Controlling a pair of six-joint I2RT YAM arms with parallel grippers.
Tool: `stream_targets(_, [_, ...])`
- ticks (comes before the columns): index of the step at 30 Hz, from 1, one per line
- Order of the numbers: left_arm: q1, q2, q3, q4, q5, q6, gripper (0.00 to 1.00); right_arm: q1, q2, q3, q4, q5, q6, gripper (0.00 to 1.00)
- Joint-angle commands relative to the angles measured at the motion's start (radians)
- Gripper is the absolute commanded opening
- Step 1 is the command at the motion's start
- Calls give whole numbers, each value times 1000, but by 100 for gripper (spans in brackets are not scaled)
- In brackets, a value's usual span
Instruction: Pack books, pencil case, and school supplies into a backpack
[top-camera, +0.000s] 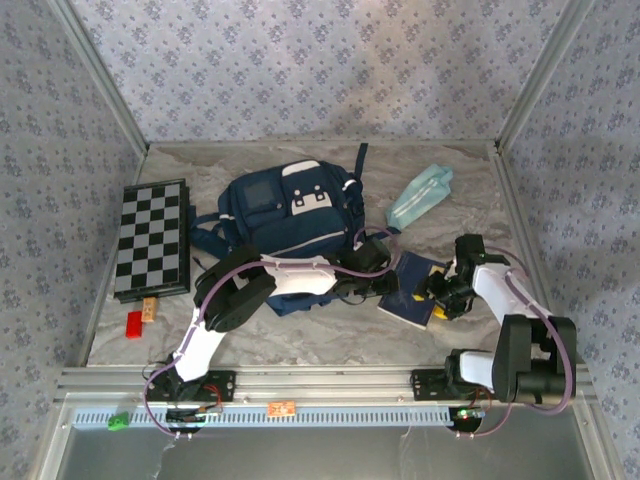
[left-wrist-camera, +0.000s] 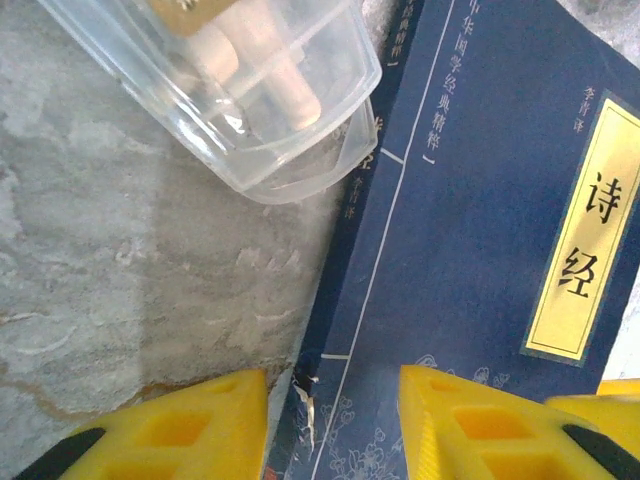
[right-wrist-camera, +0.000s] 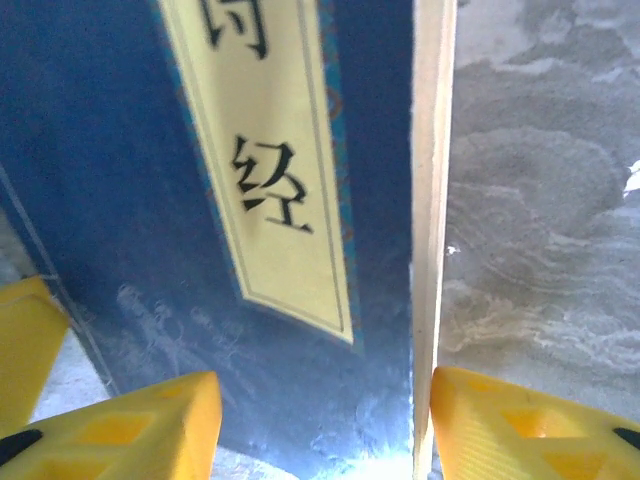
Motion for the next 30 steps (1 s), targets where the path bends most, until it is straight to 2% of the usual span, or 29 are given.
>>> stream_targets(1, [-6, 47, 20, -3, 24, -3, 39, 5, -47, 43, -46, -41, -22, 56])
stream_targets(9, [-2, 43, 9, 3, 22, -1, 39, 0, -116, 56, -55, -112, -40, 50])
stream_targets(16, [-2, 40, 11, 4, 25, 3, 39, -21, -121, 29, -27, -162, -20, 40])
stream_targets(20, [-1, 40, 10, 4, 29, 8, 39, -35, -124, 23, -31, -155, -25, 32])
stream_targets(30, [2, 23, 17, 13, 34, 14, 40, -82, -165, 23, -31, -189, -20, 4])
